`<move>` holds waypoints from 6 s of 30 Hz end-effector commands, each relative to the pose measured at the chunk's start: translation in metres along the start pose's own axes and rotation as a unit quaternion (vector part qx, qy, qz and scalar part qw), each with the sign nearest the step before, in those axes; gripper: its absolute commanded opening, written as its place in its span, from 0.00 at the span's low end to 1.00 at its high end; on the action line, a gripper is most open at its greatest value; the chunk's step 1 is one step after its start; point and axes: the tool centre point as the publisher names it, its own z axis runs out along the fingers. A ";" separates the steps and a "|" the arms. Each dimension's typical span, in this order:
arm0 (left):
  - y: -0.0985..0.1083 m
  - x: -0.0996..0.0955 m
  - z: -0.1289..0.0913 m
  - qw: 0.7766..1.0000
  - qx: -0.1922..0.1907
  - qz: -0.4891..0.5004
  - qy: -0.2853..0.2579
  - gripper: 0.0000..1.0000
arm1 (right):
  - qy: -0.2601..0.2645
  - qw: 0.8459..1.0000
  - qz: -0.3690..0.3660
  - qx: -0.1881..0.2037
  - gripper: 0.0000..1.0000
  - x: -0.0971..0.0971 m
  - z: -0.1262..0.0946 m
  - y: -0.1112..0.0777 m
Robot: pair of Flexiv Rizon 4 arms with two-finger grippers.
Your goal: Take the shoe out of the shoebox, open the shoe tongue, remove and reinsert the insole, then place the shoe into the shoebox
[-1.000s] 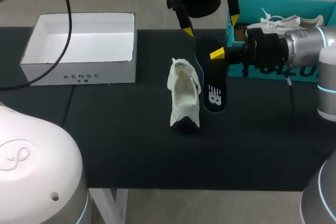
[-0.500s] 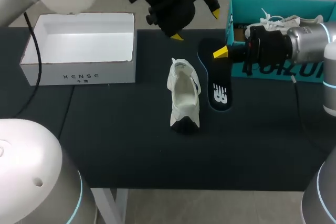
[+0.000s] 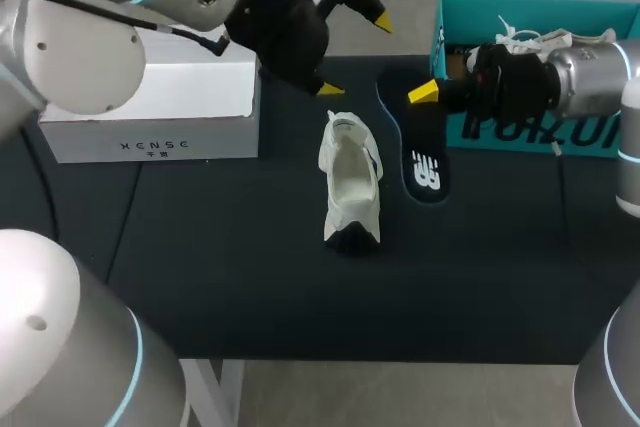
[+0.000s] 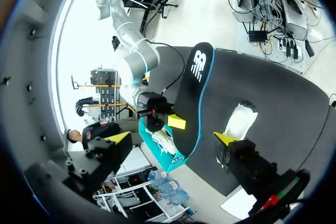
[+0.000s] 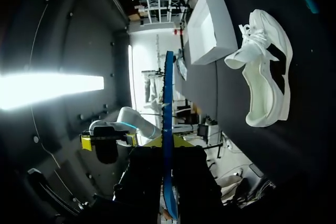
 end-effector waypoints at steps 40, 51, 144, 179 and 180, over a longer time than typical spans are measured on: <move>0.014 0.017 0.042 0.931 0.017 0.056 -0.361 1.00 | -0.028 1.000 0.009 -0.009 0.00 0.000 -0.003 0.000; 0.013 0.023 0.046 0.943 0.047 0.073 -0.321 1.00 | -0.021 1.000 0.009 -0.016 0.00 0.000 -0.003 0.002; 0.007 0.036 0.103 0.934 0.103 -0.014 -0.342 0.00 | -0.149 0.988 -0.025 -0.002 1.00 -0.025 -0.086 0.012; 0.006 0.043 0.087 0.941 0.104 -0.046 -0.320 0.00 | -0.276 0.947 -0.037 -0.160 1.00 0.000 -0.208 -0.020; 0.006 0.043 0.088 0.942 0.100 -0.045 -0.318 0.00 | -0.276 0.946 -0.036 -0.163 1.00 0.000 -0.209 -0.020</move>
